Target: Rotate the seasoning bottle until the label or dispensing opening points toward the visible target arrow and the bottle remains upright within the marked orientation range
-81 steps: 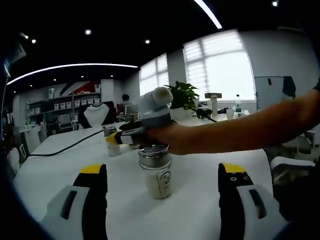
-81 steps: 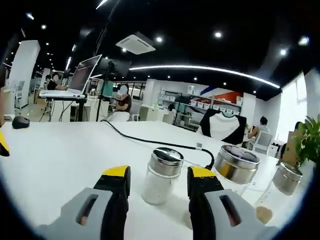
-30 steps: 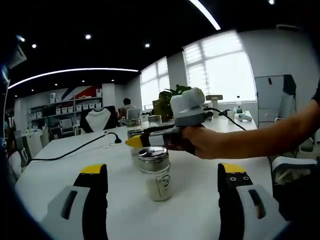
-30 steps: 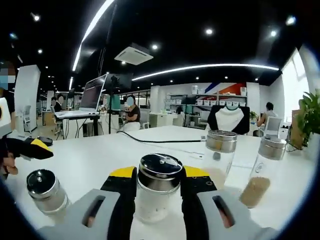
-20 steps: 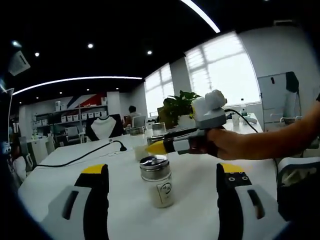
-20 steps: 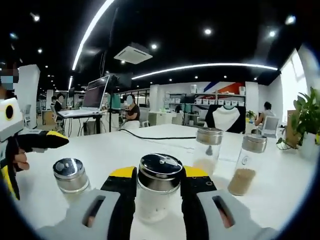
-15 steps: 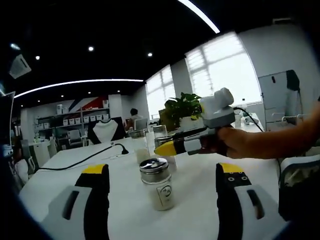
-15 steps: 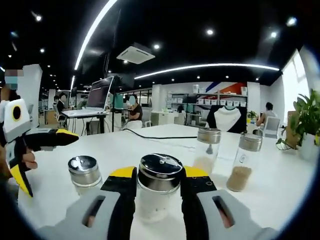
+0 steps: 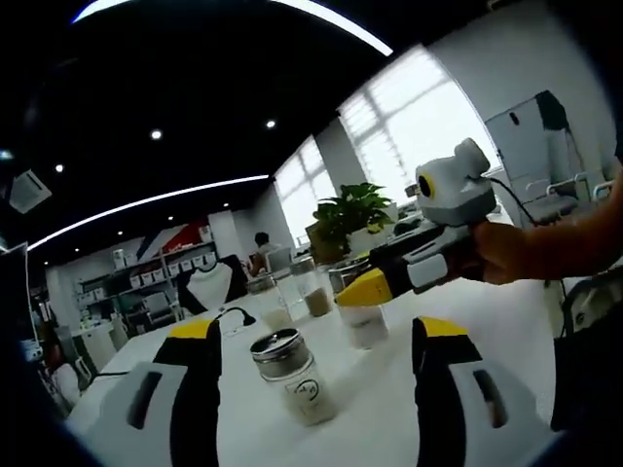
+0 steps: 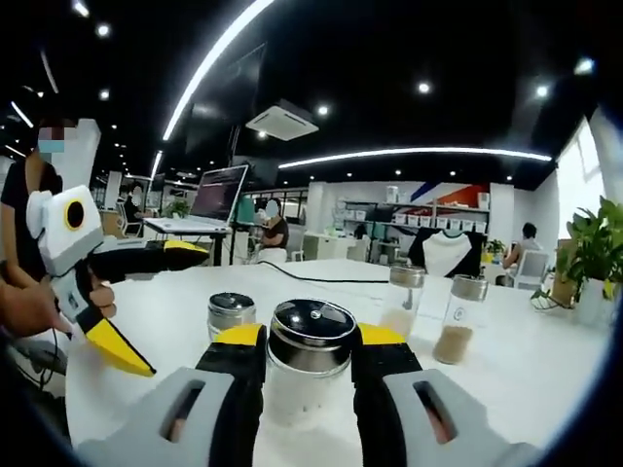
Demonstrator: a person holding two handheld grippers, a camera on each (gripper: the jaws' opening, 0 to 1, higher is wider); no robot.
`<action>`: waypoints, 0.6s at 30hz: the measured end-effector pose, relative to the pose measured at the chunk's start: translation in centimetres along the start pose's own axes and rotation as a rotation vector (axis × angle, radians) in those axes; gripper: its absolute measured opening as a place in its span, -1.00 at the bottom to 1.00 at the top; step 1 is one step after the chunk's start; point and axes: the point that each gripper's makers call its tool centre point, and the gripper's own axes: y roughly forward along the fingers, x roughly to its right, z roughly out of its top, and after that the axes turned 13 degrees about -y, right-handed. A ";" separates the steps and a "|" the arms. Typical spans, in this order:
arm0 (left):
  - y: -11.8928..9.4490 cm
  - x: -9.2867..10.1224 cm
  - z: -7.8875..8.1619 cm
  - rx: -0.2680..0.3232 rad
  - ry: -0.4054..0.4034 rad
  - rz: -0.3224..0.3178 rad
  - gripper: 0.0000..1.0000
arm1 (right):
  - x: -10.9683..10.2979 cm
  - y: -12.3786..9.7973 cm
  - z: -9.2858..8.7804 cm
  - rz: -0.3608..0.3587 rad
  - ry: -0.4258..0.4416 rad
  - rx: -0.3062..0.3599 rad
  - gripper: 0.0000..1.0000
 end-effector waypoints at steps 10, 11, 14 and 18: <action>0.5 2.6 -0.9 0.017 0.061 -0.035 0.44 | -2.7 -2.7 1.8 0.055 -0.026 0.042 -0.37; 0.6 2.9 -1.0 0.014 0.059 -0.045 0.41 | -3.0 -2.8 1.9 0.069 -0.056 0.035 -0.37; 0.7 3.5 -1.3 0.004 0.048 -0.063 0.34 | -3.1 -2.9 1.9 0.056 -0.069 0.033 -0.37; 1.3 5.1 -2.8 -0.055 -0.022 -0.124 0.25 | -4.1 -3.2 2.1 0.078 -0.040 0.031 -0.37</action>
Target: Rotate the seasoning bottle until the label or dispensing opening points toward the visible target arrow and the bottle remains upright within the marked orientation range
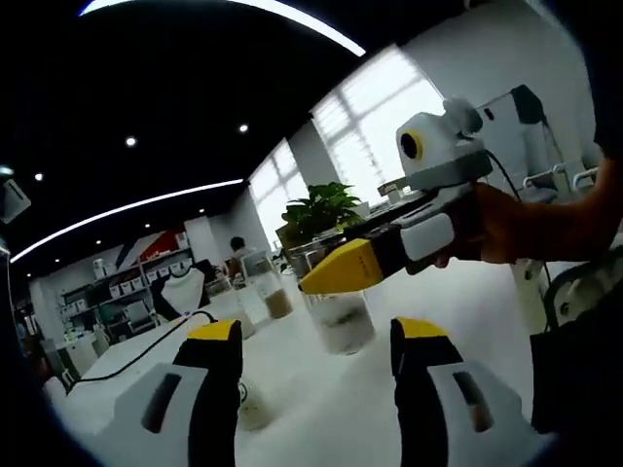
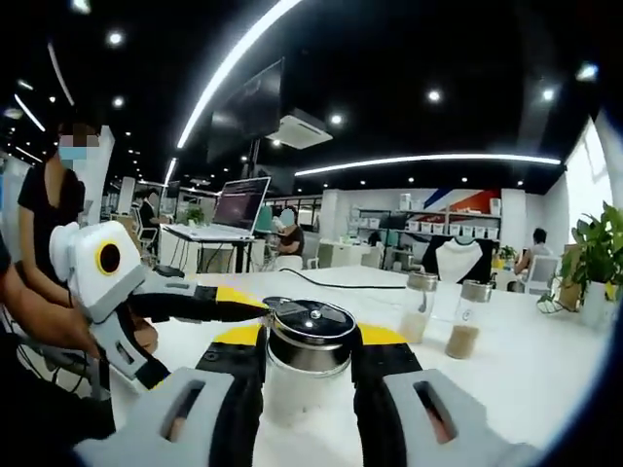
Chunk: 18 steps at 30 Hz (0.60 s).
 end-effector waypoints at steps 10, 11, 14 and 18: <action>0.3 1.3 0.5 0.034 -0.063 -0.044 -0.03 | -2.9 0.0 2.3 0.040 0.014 0.056 -0.36; 0.3 1.3 0.5 0.035 -0.063 -0.042 -0.06 | -3.1 0.1 2.2 0.041 0.016 0.056 -0.36; 0.1 1.2 0.5 0.039 -0.082 -0.052 -0.20 | -3.6 0.4 1.8 0.053 0.007 0.041 -0.36; 0.2 1.0 0.2 0.031 -0.103 -0.058 -0.22 | -3.7 0.5 1.5 0.065 -0.016 0.047 -0.35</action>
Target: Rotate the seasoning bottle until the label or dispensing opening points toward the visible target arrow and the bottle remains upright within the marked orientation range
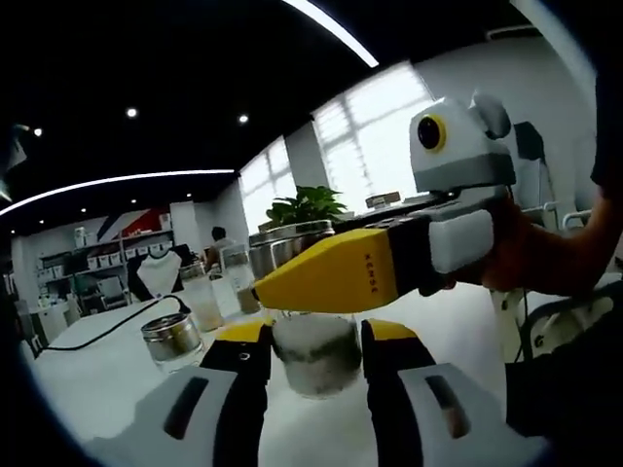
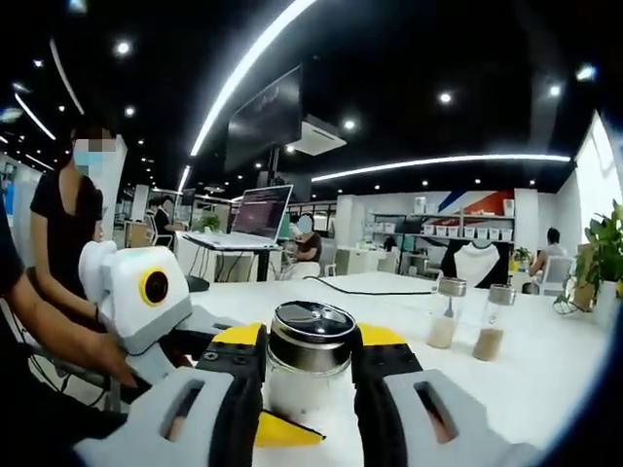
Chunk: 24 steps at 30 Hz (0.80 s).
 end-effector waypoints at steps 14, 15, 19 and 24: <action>-0.5 2.4 0.1 0.016 -0.071 -0.168 -0.29 | -1.6 -1.3 0.1 0.262 0.045 0.120 -0.30; -0.6 2.6 0.1 0.014 -0.076 -0.177 -0.29 | -1.7 -1.3 0.2 0.264 0.043 0.119 -0.29; -0.7 3.0 0.0 0.010 -0.070 -0.198 -0.28 | -2.2 -1.2 0.0 0.270 0.045 0.089 -0.28; -0.6 2.9 0.3 0.034 -0.039 -0.184 -0.26 | -1.6 -0.9 0.1 0.189 0.008 0.060 -0.29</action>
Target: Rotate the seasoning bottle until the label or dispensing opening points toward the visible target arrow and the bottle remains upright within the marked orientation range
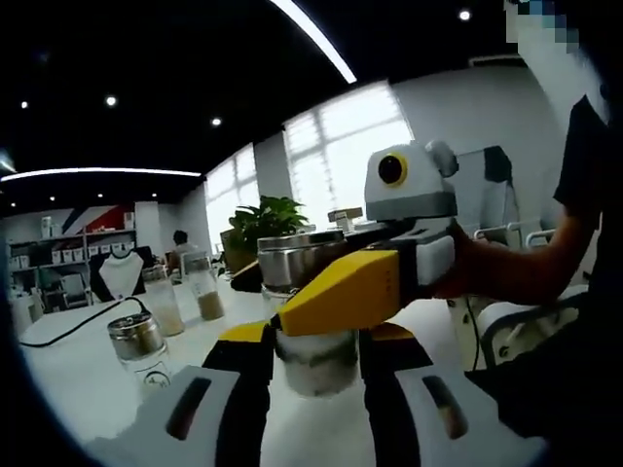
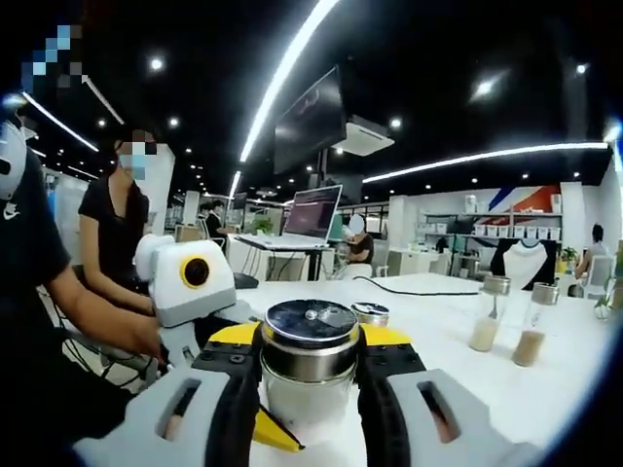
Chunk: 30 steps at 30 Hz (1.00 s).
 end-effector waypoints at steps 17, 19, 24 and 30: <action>0.4 -1.8 -1.4 -0.072 0.055 0.125 -0.18 | 1.5 1.4 -0.1 -0.265 0.032 -0.016 -0.29; 0.5 -1.8 -1.6 -0.083 0.057 0.126 -0.16 | 1.5 1.5 -0.1 -0.270 0.039 -0.018 -0.29; -0.1 -2.3 -1.7 -0.098 0.088 0.164 -0.17 | 0.4 2.1 0.4 -0.180 -0.042 0.008 -0.29; -0.2 -0.9 -1.1 -0.056 -0.007 0.060 -0.19 | -0.4 0.9 0.6 -0.012 -0.017 0.017 -0.29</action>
